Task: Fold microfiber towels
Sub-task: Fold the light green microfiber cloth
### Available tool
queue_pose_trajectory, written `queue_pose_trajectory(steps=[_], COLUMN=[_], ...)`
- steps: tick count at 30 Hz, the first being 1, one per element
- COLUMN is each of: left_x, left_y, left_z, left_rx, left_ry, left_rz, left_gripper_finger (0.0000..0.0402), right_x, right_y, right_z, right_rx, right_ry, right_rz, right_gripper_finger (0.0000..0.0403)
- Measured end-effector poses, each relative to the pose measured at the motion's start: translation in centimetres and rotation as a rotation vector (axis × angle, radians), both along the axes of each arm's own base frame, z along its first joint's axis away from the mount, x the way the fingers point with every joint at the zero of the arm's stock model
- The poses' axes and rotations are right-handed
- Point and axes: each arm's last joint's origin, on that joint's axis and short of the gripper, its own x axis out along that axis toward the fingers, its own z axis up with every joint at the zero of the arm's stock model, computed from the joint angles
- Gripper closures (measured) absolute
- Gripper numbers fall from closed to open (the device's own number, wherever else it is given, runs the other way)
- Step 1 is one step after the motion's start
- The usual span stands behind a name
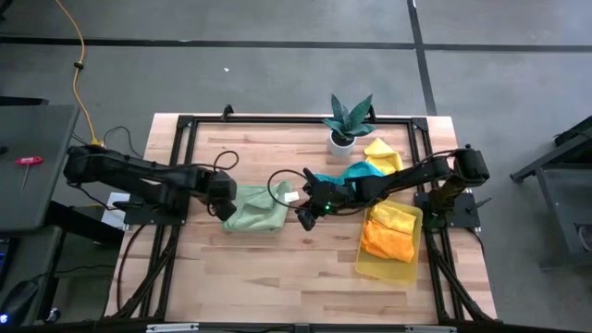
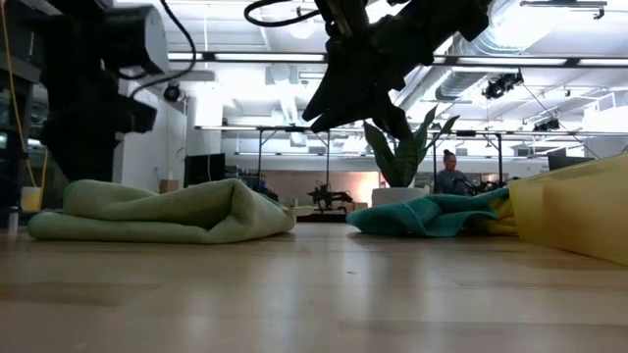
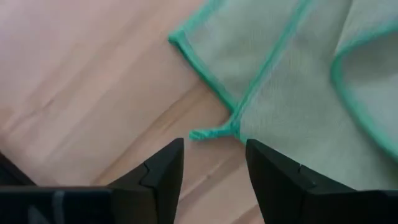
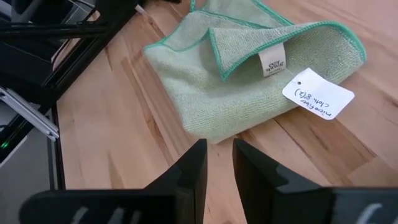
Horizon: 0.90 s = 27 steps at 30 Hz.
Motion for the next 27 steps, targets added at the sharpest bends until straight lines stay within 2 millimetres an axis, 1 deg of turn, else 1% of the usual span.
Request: queue_pose_trajectory(steps=[4,8,10,14,20,23,27], left_x=[0.6,1.3,1.6,1.6,1.9,2.0,2.1], left_y=[0.0,0.0,-0.1,-0.2,-0.4,-0.3,-0.3], left_z=[-1.1,-1.9,-2.1,-2.4,-3.4,-3.9,-4.0], left_rx=[-0.052,-0.012,-0.004,0.028,-0.053,-0.048,-0.040], left_ry=[0.082,0.117,0.110,0.151,0.203,0.233,0.231], left_rz=[-0.157,-0.326,-0.338,-0.345,-0.404,-0.378,-0.374], left_gripper_finger=[0.0256,0.0265,0.0266,0.0267,0.0271,0.0271,0.0271], right_x=[0.0,0.0,0.0,0.0,0.0,0.0,0.0], right_y=[0.0,0.0,0.0,0.0,0.0,-0.1,0.0], right_z=[0.0,0.0,0.0,0.0,0.0,0.0,0.0], right_rx=[-0.001,-0.008,-0.012,-0.013,-0.025,-0.031,-0.032], right_ry=[0.000,0.000,-0.001,-0.001,-0.002,-0.002,-0.002], right_rz=[-0.001,0.004,0.008,0.008,0.005,-0.002,-0.002], right_gripper_finger=[0.0334,0.0334,0.0334,0.0334,0.0334,0.0334,0.0334])
